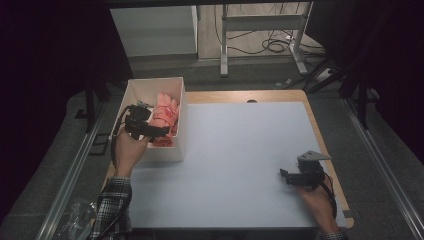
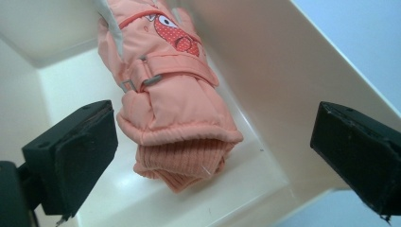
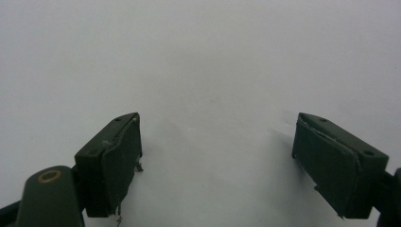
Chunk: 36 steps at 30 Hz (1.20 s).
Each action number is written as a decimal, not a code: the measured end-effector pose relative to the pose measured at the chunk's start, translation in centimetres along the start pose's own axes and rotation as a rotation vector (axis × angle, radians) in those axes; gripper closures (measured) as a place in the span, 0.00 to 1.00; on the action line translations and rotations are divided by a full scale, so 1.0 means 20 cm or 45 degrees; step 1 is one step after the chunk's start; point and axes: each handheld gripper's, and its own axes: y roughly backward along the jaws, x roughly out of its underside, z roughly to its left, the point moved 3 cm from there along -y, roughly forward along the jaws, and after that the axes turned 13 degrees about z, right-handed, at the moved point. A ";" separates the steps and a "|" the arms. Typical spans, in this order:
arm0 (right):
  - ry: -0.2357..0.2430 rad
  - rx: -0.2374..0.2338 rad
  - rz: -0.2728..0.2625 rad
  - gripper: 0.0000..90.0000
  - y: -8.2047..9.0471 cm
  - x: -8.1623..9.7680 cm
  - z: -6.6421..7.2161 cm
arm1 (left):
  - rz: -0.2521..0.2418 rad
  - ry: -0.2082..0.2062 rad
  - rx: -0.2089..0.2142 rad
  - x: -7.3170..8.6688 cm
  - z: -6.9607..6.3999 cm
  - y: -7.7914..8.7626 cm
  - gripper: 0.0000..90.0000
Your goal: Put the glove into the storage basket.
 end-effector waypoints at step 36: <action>0.000 0.003 0.002 0.19 0.00 0.00 0.00 | -0.084 -0.106 0.029 0.20 -0.14 0.10 0.00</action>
